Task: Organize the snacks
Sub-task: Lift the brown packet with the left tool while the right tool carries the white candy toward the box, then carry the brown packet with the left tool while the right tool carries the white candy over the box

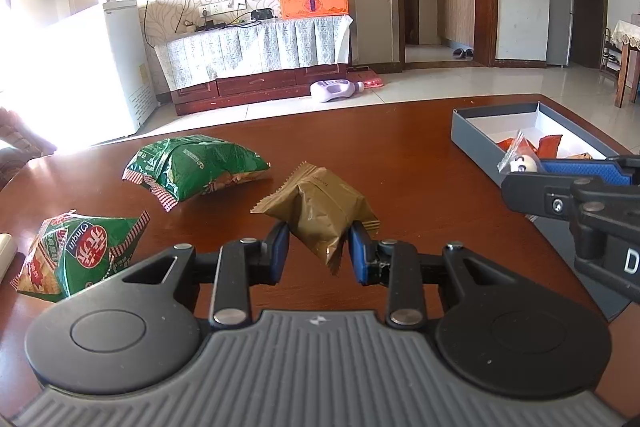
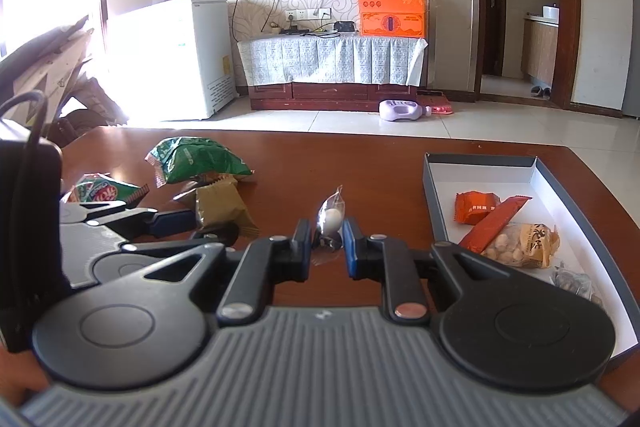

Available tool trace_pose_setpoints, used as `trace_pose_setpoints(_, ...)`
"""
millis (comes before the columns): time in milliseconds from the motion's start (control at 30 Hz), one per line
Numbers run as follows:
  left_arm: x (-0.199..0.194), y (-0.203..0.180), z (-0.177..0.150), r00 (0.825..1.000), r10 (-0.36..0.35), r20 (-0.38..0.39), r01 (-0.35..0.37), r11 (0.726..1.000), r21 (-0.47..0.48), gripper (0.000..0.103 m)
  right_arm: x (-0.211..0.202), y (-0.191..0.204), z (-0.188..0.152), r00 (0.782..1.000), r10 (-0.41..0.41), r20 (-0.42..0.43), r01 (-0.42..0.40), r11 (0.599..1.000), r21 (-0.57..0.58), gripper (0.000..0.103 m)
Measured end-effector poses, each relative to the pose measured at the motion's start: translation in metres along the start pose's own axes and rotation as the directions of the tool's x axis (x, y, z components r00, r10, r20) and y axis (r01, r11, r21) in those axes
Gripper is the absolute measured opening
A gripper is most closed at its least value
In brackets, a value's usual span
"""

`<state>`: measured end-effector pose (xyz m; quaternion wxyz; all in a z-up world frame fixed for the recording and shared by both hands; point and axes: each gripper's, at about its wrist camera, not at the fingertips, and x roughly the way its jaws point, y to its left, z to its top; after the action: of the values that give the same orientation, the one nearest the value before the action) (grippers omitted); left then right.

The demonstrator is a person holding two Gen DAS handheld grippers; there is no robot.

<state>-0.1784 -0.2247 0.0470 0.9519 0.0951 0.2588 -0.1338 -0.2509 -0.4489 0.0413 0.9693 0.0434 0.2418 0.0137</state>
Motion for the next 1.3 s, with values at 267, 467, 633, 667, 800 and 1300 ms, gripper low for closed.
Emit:
trace_pose_setpoints(267, -0.006, -0.012, 0.003, 1.000, -0.017, 0.010, 0.017, 1.000, 0.011, 0.037, -0.009, -0.004, 0.002, 1.000, -0.013, 0.011, 0.013, 1.000, -0.001, 0.020)
trace_pose_setpoints(467, -0.008, -0.026, 0.006, 0.999, -0.037, 0.014, 0.037, 0.999, 0.013, 0.037, -0.014, -0.014, 0.002, 0.999, -0.035, 0.016, 0.035, 0.999, 0.003, 0.020)
trace_pose_setpoints(633, -0.006, -0.041, 0.009, 0.998, -0.054, 0.017, 0.054, 0.998, 0.027, 0.037, -0.019, -0.024, 0.002, 0.998, -0.057, 0.025, 0.057, 0.998, 0.006, 0.020)
trace_pose_setpoints(667, -0.006, -0.044, 0.009, 0.998, -0.057, 0.017, 0.057, 0.998, 0.028, 0.038, -0.019, -0.027, 0.002, 0.998, -0.059, 0.025, 0.059, 0.998, 0.008, 0.020)
trace_pose_setpoints(800, -0.006, -0.054, 0.011, 0.997, -0.072, 0.020, 0.071, 0.997, 0.031, 0.038, -0.021, -0.035, 0.001, 0.997, -0.070, 0.028, 0.069, 0.997, 0.020, 0.020)
trace_pose_setpoints(1300, -0.005, -0.099, 0.019, 0.990, -0.134, 0.035, 0.131, 0.989, 0.063, 0.038, -0.027, -0.061, -0.002, 0.991, -0.131, 0.039, 0.130, 0.991, 0.034, 0.020)
